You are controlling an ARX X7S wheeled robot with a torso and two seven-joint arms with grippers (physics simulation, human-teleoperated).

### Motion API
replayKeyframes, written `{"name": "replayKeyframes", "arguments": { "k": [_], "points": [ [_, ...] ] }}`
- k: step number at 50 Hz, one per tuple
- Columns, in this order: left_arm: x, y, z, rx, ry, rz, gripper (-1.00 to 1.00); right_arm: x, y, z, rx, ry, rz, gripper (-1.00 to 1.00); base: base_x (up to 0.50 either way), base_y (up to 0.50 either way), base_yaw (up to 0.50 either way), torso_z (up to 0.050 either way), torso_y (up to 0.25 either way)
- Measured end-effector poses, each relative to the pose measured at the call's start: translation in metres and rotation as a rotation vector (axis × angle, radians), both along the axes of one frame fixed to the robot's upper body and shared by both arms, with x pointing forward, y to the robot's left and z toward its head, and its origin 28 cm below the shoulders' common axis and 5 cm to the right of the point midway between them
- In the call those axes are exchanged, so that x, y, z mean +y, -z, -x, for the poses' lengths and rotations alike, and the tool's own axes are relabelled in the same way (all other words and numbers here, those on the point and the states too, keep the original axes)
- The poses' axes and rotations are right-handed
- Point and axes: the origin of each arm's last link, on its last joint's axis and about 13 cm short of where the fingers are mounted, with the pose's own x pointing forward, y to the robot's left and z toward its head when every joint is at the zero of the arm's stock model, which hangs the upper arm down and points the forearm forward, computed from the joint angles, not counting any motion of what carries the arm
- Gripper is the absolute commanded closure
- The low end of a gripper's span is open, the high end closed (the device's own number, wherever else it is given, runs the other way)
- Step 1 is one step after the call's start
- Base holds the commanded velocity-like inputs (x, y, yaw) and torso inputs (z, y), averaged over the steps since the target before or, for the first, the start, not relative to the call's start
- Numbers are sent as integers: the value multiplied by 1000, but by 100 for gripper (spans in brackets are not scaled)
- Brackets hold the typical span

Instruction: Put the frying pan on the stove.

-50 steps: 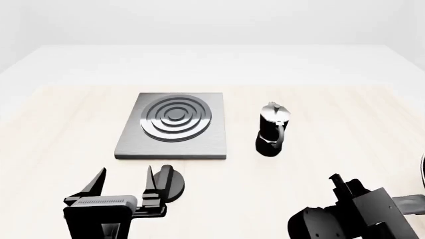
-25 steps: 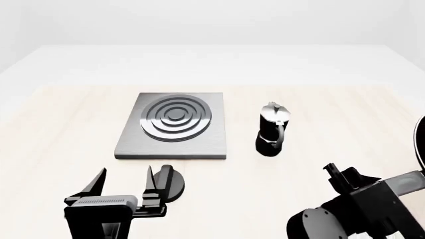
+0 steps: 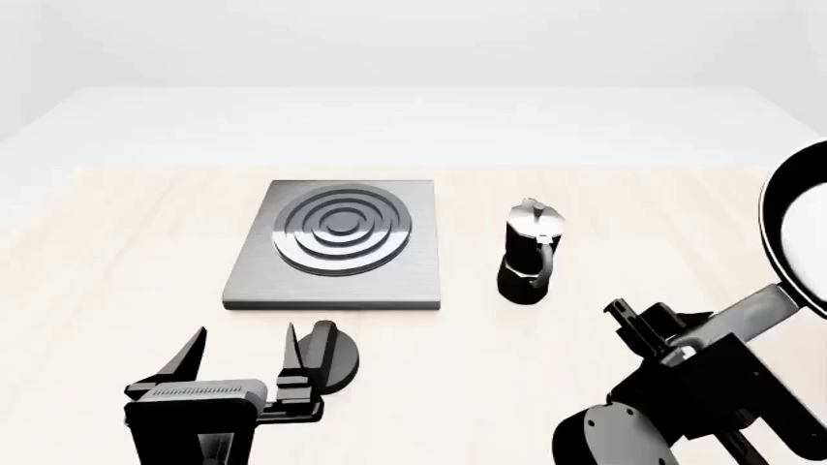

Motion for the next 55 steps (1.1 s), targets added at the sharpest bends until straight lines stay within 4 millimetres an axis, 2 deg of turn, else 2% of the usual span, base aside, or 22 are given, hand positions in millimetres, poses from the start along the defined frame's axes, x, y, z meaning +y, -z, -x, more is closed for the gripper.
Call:
{"name": "replayKeyframes", "arguments": {
  "k": [55],
  "points": [
    [-1, 0, 0, 0, -4, -3, -100, 15, -20, 5, -123, -471, -10, 100, 0, 0, 0, 0, 2]
  ]
}}
